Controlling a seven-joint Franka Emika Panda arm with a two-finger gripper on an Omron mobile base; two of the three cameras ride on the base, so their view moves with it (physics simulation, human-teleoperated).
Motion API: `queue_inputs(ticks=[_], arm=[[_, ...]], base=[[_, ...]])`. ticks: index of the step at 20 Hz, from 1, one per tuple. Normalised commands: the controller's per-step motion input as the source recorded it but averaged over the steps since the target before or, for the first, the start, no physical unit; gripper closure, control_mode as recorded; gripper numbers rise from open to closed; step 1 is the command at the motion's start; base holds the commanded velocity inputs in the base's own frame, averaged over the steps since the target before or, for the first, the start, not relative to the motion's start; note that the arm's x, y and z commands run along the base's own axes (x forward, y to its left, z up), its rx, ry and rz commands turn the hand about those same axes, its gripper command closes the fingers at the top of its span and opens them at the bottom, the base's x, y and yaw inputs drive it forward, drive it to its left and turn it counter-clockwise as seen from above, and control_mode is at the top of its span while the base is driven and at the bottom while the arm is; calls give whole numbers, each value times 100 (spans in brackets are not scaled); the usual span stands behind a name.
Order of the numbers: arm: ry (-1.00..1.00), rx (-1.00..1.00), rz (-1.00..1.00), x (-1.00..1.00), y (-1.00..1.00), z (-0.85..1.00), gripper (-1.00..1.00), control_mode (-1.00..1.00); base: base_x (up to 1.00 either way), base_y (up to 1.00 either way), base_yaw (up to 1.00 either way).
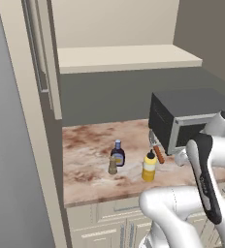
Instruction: There are various items on the counter. Only move the condiments/shakers into the cabinet.
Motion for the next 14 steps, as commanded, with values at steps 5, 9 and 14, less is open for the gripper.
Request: queue_inputs(ticks=[5, 9, 14], arm=[[-6, 22, 45, -25, -85, -11, -100, -100], [-20, 27, 44, -9, -27, -8, -100, -100], [-17, 36, 21, 4, -4, 4, -100, -100]], base=[[0, 0, 0], [0, 0, 0], [0, 0, 0]])
